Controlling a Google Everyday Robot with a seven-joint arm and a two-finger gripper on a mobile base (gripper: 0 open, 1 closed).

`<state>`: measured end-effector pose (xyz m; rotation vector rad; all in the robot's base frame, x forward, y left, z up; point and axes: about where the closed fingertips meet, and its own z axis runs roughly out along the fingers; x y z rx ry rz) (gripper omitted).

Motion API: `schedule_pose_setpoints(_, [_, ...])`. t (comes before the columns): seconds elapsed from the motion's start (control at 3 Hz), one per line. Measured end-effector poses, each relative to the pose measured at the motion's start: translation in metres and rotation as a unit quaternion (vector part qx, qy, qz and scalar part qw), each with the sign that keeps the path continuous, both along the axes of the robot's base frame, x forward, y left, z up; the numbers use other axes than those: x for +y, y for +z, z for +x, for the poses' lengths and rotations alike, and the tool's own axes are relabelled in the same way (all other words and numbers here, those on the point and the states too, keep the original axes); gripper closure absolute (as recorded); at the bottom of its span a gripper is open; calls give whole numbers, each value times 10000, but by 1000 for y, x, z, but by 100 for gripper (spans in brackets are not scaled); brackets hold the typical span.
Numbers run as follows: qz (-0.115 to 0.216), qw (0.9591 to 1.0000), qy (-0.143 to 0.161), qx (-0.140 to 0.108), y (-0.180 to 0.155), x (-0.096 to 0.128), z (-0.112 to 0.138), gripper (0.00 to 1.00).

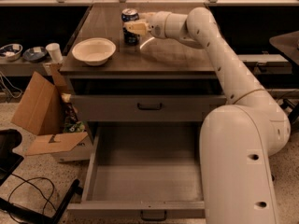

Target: Place pepsi can into middle drawer

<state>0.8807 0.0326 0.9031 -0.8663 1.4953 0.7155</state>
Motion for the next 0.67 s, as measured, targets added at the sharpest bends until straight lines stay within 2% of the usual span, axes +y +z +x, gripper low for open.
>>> schedule_pose_setpoints(0.33, [0, 10000, 0, 0, 0, 0, 0, 0])
schedule_pose_setpoints(0.67, [-10, 9998, 141, -119, 9, 11, -1, 0])
